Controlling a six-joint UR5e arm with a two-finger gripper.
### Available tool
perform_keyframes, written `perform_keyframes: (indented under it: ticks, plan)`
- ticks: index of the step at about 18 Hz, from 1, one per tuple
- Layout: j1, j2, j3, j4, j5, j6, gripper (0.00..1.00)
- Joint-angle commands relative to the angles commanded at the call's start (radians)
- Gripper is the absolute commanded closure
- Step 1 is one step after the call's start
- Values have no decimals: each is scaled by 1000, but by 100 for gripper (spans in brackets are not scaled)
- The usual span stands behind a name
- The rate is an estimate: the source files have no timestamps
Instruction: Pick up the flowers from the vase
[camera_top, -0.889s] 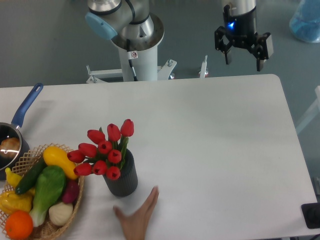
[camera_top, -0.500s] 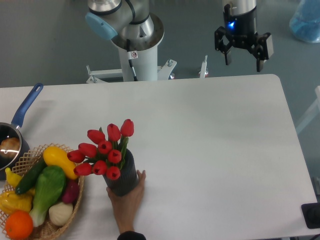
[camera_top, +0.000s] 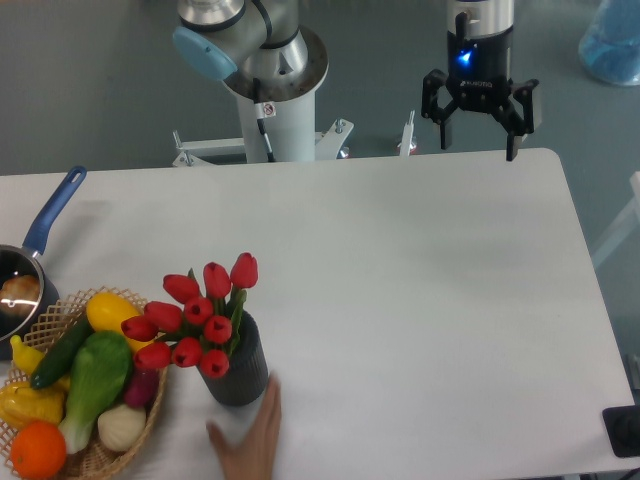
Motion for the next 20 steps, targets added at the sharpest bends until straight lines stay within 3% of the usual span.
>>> perform_keyframes:
  ticks: [6, 10, 17, 20]
  plan:
    - [8, -38, 9, 2, -216, -124, 0]
    - [-3, -69, 23, 37, -308, -251, 0]
    - [-107, -146, 101, 41, -325, -379, 0]
    - [-159, -160, 81, 51, -324, -375, 0]
